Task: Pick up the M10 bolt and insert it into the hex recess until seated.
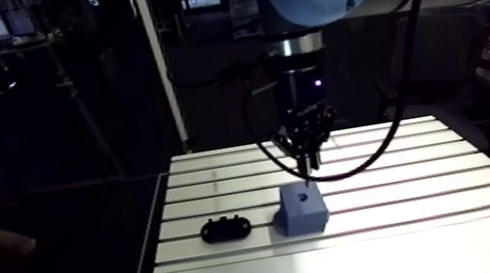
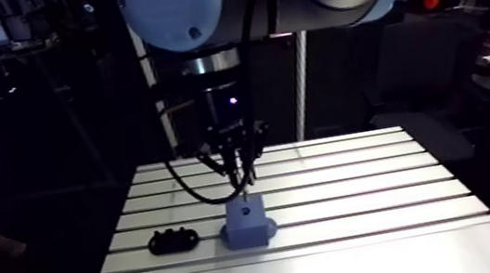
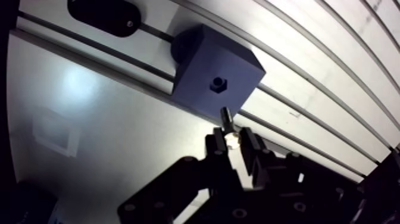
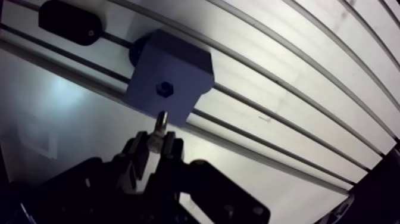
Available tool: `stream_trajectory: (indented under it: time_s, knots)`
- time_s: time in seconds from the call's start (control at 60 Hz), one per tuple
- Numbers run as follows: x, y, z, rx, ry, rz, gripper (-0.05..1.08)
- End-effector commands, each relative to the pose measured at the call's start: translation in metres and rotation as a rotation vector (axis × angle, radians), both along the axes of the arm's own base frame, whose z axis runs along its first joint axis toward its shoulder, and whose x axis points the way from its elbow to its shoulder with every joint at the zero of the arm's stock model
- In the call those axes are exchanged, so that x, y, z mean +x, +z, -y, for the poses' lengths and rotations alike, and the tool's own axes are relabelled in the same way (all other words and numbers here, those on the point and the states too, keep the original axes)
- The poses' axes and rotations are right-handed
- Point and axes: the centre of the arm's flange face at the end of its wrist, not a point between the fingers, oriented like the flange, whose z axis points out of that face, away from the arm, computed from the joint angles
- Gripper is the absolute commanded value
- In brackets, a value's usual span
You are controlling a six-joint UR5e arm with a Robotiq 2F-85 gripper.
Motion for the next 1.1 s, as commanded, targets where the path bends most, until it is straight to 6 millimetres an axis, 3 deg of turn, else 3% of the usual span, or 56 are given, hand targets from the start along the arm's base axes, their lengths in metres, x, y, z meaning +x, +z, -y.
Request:
stream_trajectory:
  time_s: [0.017, 1.1]
  knots:
    - [-0.0045, -0.0017, 0.0041, -0.004, 0.007, 0.001, 1.08]
    - [-0.0102, -0.0104, 0.0092, 0.001, 0.017, 0.000, 1.08]
